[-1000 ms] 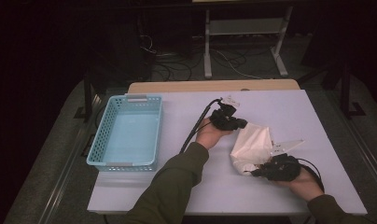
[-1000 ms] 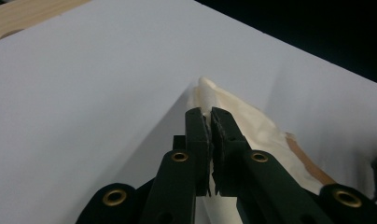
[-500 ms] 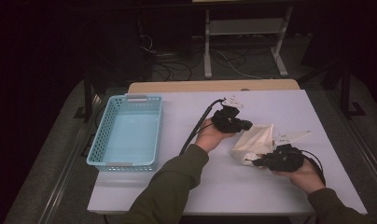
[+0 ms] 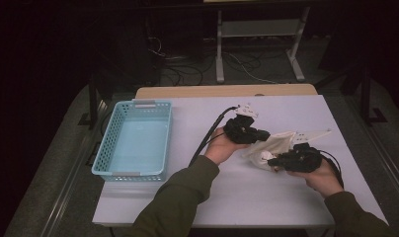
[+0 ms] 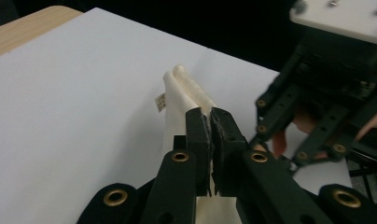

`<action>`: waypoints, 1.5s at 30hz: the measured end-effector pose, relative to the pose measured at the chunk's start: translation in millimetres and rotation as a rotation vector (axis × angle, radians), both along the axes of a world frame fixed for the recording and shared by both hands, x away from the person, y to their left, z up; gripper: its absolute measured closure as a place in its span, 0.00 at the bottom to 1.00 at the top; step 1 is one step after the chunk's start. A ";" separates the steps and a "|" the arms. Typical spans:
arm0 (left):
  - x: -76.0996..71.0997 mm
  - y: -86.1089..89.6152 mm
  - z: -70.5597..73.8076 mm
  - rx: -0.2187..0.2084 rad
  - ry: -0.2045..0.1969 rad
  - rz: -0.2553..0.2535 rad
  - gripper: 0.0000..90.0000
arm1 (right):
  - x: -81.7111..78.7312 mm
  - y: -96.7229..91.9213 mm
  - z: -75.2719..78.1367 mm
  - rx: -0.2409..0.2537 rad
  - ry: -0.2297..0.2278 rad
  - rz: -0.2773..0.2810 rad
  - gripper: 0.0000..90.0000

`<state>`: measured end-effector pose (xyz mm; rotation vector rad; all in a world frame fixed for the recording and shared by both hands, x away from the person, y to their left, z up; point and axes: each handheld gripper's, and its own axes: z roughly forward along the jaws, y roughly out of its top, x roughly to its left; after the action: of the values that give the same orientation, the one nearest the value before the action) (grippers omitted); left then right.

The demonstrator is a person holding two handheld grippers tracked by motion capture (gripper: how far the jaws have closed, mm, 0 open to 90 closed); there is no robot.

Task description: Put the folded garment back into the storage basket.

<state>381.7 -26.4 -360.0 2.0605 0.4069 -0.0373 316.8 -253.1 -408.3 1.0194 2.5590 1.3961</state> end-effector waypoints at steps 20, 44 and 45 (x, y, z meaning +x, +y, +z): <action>-6.7 16.1 19.6 0.007 -0.012 0.002 0.96 | 13.0 5.8 19.5 0.018 -0.016 -0.011 0.86; -5.4 80.7 45.5 0.016 -0.015 0.092 0.96 | 29.7 59.5 41.7 0.018 -0.029 0.031 0.86; -5.5 83.9 46.0 0.014 -0.017 0.096 0.96 | 29.8 63.0 42.8 0.015 -0.027 0.029 0.86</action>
<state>376.2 57.6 -314.0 2.0516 0.4960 0.0404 346.6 -190.1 -365.5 0.9621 2.5584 1.4286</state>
